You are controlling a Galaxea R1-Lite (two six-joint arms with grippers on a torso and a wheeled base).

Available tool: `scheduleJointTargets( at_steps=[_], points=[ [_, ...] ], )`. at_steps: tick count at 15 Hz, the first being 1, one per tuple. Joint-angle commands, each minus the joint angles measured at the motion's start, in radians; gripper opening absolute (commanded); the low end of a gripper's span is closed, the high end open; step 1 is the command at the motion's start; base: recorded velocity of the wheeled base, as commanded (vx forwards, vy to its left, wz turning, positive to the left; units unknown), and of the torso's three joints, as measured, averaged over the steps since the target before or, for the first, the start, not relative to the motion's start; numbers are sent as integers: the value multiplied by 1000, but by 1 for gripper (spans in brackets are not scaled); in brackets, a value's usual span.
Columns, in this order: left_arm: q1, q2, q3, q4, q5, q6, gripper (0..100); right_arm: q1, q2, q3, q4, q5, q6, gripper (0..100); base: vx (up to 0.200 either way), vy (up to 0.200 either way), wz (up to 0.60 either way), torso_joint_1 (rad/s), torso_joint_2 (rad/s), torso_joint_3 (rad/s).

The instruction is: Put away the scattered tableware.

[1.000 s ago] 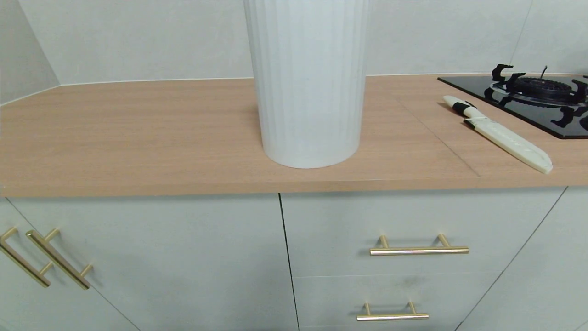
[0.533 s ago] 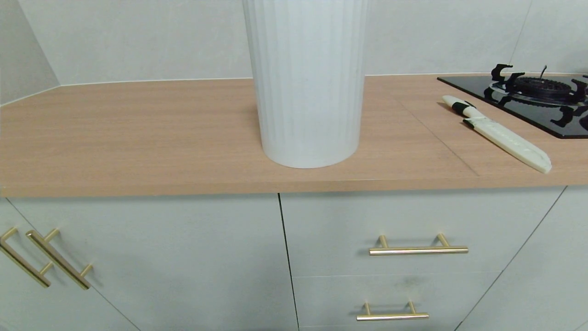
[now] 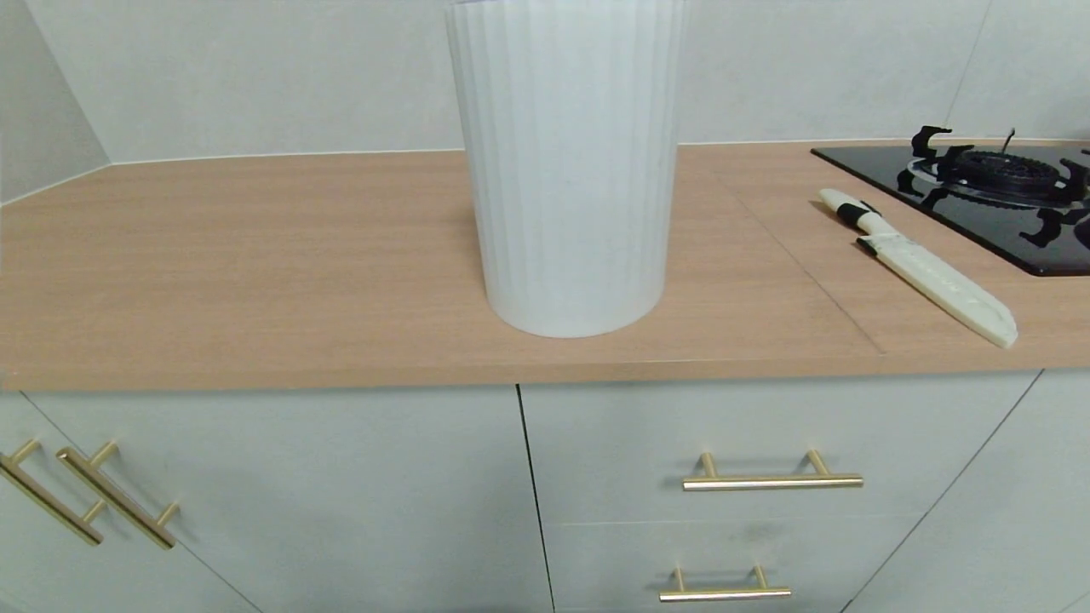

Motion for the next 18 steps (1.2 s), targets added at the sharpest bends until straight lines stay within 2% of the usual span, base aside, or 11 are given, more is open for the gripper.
scheduleJointTargets(
  at_steps=[1, 18],
  points=[
    [0, 2, 0, -1, 0, 0, 100, 0, 1, 0, 0, 1, -1, 100, 0, 0, 0, 183, -496, -300],
    [0, 2, 0, -1, 0, 0, 100, 0, 1, 0, 0, -1, 0, 100, 0, 0, 0, 195, -491, -286]
  ],
)
